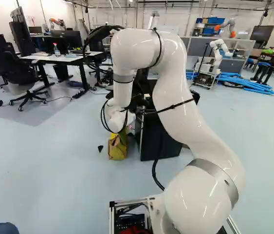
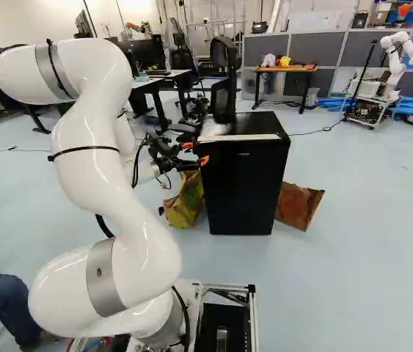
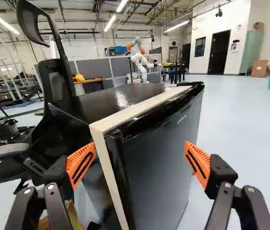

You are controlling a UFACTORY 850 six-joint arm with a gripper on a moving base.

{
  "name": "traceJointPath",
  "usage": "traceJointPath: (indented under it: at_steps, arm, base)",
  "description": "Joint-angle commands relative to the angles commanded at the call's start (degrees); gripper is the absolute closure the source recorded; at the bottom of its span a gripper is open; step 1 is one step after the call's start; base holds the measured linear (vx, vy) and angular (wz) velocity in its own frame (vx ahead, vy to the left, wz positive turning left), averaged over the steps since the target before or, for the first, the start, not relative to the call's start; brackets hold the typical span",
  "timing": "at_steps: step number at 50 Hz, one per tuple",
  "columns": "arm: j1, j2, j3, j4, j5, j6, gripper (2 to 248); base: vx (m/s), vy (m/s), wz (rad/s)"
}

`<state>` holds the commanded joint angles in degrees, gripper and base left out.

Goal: Grab a drink from the fridge

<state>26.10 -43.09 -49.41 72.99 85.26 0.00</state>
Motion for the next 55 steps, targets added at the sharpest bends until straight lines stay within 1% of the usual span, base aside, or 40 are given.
traceJointPath:
  at_steps: [55]
  arm:
    - [-1.3,-0.6,-1.1,0.3,-0.9,0.0,3]
  base:
    - [0.0,0.0,0.0]
